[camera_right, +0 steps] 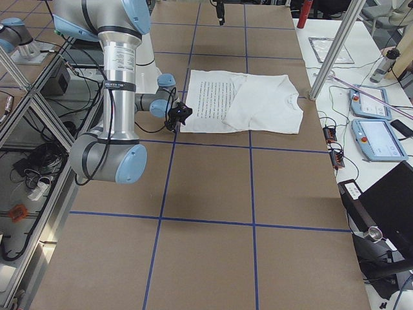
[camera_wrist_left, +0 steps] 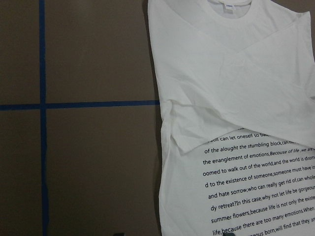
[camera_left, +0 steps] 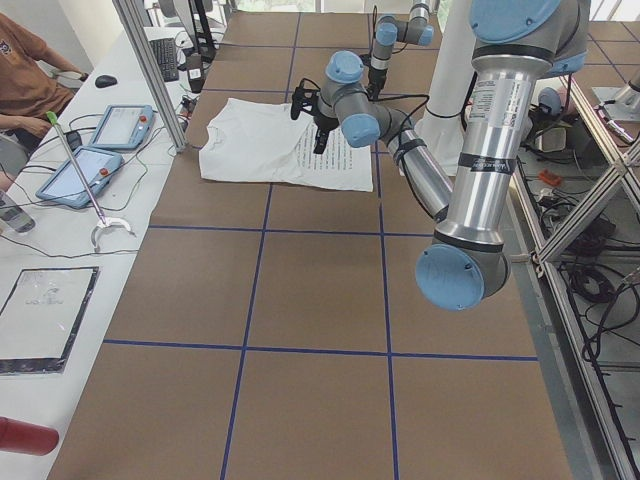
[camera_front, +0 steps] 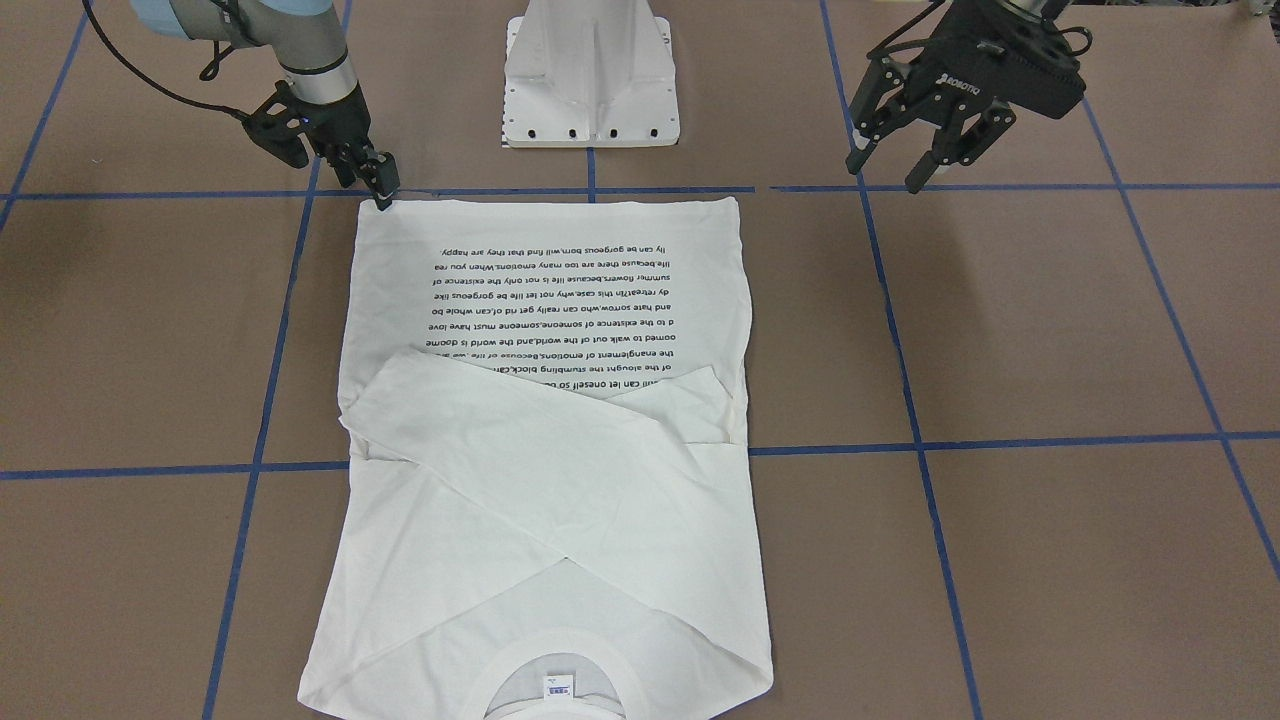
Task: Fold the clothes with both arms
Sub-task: 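Move the right gripper to the hem corner nearest the robot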
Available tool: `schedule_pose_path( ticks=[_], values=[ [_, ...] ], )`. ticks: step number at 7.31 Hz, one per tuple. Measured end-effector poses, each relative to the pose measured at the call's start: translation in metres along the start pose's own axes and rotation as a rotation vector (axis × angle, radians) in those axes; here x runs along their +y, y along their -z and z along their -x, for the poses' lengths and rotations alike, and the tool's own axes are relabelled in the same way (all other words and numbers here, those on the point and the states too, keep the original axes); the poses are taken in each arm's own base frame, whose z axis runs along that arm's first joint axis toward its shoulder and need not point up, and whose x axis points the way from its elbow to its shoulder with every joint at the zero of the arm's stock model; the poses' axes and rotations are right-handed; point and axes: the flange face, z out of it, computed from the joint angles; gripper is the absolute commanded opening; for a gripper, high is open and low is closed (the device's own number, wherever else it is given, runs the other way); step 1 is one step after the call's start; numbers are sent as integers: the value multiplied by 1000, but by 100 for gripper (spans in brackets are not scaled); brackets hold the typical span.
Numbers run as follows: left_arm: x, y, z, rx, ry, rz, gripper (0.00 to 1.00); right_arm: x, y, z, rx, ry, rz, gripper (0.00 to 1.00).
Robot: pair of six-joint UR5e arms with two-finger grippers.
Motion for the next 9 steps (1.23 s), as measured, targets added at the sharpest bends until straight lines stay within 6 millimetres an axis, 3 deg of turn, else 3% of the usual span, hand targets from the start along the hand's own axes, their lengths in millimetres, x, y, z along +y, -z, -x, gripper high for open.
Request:
schedule_pose_path(
  ticks=[1,3,4,8,9],
  values=[
    [0,0,0,-1,0,-1,73,1,-2,-1,5,3,1,55],
    [0,0,1,-2,-3,-2,73,3,-5,-1,9,7,2,7],
    [0,0,1,-3,-5,-3,73,4,-5,-1,8,7,4,0],
    [1,-2,6,-14,-3,2,74,1,7,11,9,-14,62,0],
    [2,-2,6,-14,-3,3,75,-5,10,14,8,-25,67,56]
  ],
)
